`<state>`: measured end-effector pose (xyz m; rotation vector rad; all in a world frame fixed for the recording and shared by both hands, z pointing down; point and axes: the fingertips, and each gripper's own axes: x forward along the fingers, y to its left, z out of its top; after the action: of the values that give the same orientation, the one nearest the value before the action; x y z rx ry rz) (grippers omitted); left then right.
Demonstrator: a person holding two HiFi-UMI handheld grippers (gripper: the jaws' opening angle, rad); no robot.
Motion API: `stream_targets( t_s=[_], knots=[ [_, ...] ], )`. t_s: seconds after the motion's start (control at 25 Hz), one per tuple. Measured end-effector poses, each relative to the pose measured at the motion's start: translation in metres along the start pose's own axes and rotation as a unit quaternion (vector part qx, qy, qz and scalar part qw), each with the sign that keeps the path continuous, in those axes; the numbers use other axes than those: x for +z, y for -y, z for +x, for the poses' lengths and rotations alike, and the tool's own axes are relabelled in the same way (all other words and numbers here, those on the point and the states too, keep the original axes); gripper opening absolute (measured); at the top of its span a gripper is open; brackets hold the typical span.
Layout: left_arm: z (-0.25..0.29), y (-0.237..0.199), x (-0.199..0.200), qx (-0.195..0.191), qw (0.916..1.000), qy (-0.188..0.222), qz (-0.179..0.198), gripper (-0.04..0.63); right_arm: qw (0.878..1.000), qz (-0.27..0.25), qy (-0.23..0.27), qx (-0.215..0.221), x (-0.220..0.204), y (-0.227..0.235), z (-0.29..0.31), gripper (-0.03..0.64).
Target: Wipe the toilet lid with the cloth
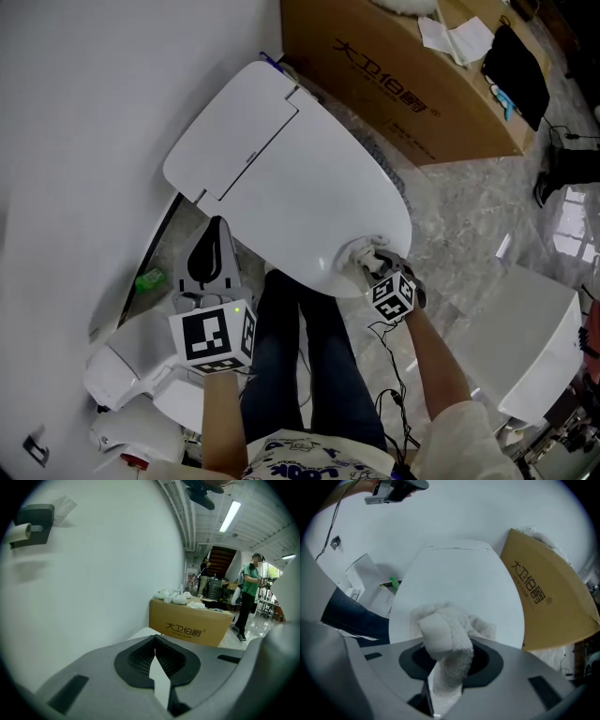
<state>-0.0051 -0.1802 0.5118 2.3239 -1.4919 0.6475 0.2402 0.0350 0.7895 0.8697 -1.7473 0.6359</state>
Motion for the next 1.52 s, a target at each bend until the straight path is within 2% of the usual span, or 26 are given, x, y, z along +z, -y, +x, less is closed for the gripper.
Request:
stream_targets(
  t_s=[0.32,0.68,0.92,1.2,1.36,1.52],
  knots=[
    [0.008,0.015,0.001,-0.009,0.9999,-0.004,0.011,0.008,0.995,0.09,0.005,-0.053,-0.019,0.057,-0.007,0.129],
    [0.012,0.031,0.004,-0.022,0.9995,-0.005,0.02,0.008,0.979,0.183,0.009,-0.093,-0.047,0.071,-0.016,0.129],
    [0.012,0.035,0.007,-0.028,0.9994,-0.004,0.022,0.008,0.965,0.244,0.003,-0.1,-0.061,0.055,-0.02,0.127],
    [0.008,0.032,0.01,-0.032,0.9993,0.001,0.02,0.008,0.96,0.265,-0.006,-0.093,-0.065,0.022,-0.021,0.126],
    [0.003,0.027,0.013,-0.033,0.9993,0.003,0.019,0.008,0.961,0.264,-0.009,-0.081,-0.06,-0.003,-0.017,0.126],
    [0.001,0.024,0.018,-0.031,0.9993,0.011,0.015,0.008,0.956,0.283,-0.022,-0.069,-0.057,-0.03,-0.014,0.126]
  ],
)
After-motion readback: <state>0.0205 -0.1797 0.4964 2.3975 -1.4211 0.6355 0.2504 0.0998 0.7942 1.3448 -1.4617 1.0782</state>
